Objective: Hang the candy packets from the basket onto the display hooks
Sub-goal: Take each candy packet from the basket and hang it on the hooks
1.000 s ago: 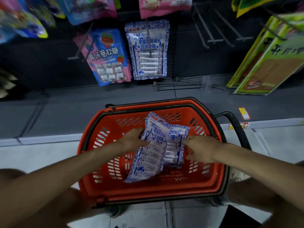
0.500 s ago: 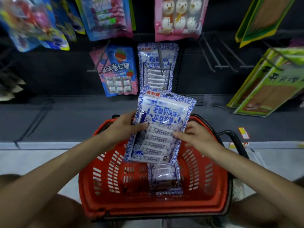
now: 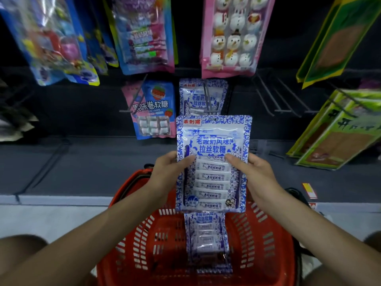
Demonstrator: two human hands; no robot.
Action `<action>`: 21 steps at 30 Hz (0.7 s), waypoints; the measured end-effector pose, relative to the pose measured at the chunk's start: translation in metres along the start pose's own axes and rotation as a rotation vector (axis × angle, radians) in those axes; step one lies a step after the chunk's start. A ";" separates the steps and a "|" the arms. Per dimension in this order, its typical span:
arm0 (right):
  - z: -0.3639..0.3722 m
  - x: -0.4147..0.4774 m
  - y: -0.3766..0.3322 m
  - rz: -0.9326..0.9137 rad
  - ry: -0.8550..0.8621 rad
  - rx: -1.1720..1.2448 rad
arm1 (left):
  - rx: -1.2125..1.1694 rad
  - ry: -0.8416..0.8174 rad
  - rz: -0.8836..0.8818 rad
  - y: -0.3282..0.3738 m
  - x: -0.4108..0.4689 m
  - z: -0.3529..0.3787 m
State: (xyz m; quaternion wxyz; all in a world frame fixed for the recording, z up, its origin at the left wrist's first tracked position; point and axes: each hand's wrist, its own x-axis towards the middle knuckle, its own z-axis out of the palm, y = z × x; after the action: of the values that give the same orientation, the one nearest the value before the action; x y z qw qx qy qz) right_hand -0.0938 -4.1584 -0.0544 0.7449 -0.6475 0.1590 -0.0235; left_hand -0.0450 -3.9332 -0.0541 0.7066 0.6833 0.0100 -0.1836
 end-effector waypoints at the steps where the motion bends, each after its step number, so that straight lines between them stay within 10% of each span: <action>1: 0.000 0.003 0.000 0.004 0.006 0.008 | -0.020 0.008 -0.024 -0.001 0.001 0.001; 21: 0.011 0.028 0.004 0.022 0.125 -0.031 | -0.101 0.153 -0.067 0.000 0.011 0.019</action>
State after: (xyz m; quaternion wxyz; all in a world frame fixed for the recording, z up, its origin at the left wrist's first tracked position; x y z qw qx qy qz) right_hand -0.0652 -4.1541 -0.0630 0.7237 -0.6543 0.2127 -0.0536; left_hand -0.0392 -3.9543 -0.0562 0.7306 0.6583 0.0960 -0.1540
